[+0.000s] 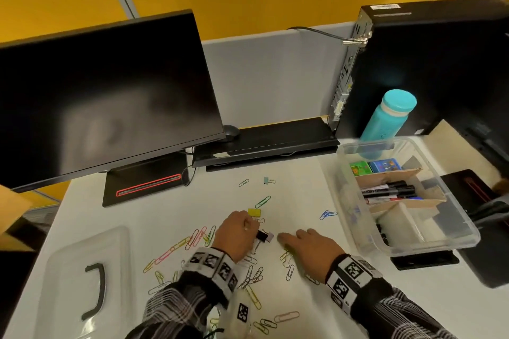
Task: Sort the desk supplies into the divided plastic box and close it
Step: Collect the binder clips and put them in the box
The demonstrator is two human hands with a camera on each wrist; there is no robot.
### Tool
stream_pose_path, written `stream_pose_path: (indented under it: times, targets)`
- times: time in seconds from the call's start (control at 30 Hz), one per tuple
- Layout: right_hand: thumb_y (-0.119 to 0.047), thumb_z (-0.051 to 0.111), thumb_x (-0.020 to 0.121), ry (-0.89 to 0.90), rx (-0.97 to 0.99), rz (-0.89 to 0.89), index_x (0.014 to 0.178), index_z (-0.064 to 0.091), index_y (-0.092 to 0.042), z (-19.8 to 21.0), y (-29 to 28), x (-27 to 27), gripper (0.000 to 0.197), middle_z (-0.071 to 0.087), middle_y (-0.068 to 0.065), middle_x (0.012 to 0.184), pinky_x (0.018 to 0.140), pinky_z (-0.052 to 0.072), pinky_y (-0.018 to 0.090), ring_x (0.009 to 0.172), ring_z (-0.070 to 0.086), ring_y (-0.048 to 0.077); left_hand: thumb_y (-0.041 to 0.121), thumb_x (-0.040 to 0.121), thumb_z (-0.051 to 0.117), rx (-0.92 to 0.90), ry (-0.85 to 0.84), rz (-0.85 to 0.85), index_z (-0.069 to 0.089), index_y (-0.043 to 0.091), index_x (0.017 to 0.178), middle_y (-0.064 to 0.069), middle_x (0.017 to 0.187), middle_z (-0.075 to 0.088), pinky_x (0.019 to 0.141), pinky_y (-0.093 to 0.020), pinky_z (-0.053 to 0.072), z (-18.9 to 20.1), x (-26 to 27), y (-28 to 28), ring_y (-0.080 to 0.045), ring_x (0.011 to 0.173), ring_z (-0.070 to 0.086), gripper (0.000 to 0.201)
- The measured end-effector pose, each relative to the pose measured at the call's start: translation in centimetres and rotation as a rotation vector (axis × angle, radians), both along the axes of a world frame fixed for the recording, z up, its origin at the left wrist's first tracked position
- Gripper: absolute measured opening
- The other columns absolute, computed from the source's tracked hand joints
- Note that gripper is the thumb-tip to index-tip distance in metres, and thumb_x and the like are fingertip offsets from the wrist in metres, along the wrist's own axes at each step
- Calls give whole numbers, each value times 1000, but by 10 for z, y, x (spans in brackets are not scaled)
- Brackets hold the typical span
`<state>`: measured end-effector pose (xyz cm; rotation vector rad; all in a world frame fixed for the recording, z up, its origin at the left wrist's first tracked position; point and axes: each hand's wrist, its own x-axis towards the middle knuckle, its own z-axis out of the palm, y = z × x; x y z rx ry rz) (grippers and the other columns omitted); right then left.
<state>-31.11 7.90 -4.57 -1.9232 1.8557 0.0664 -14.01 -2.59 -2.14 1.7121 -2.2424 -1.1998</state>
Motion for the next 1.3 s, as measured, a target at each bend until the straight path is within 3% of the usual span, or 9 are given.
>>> stream_pose_path:
  times: [0.23,0.33,0.53,0.63,0.73,0.9,1.0,1.1,1.3]
  targets:
    - [-23,45,91,-19,70,-51,123,38,-21,-8,2,-9,32,54,6,113,80,46,37,105,49,26,57,88,48,-244,-475,-313,46,12,117,-5,121,43,68,-29,46,-15,-19,5,-23,92,61,54]
    - [-34,57,84,-333,53,-279,102,47,-20,-7,10,-20,25,57,1,94,72,46,31,82,54,17,56,90,46,-249,-511,-327,45,12,119,-6,119,45,69,-30,46,-19,-18,8,-23,93,60,53]
    - [-16,66,57,-1756,270,-973,85,53,-7,19,25,-30,32,51,13,72,55,49,37,60,53,26,47,76,71,49,18,-40,57,24,97,4,102,57,68,-18,42,-21,-1,6,-7,83,55,34]
    - [-19,65,53,-1981,293,-955,87,57,-9,28,30,-29,36,53,13,76,49,44,31,61,52,26,32,81,69,473,494,294,66,14,96,0,84,60,53,-20,39,-6,6,6,-8,62,50,24]
    - [-23,64,63,-1923,285,-943,88,59,-11,31,24,-23,28,58,10,79,46,41,24,62,53,22,21,86,58,768,849,566,63,6,88,-1,65,47,42,-19,28,10,16,4,-9,49,36,16]
    - [-27,51,94,-1397,226,-986,69,45,-14,26,-6,-5,29,54,3,63,38,26,19,45,40,13,17,87,49,873,1043,720,54,8,76,-8,80,59,39,-20,32,7,34,-1,-10,43,40,15]
    - [-32,45,98,-860,134,-747,78,47,-14,19,-22,10,27,59,-4,64,44,37,25,47,47,11,15,93,45,695,767,666,52,9,75,-6,70,57,38,-20,29,2,36,-9,-10,41,38,20]
    - [-33,36,98,-462,101,-489,97,39,-25,14,-36,31,9,60,-14,77,64,47,28,68,58,12,25,96,45,338,296,333,58,8,83,-3,70,53,51,-26,38,2,29,-25,-14,54,45,25]
    - [-41,43,94,-75,196,-426,128,30,-13,-6,-51,65,47,65,2,102,63,39,29,85,63,23,59,82,56,-76,-278,-94,54,18,98,3,92,61,72,-29,46,-2,-10,-46,-16,84,58,44]
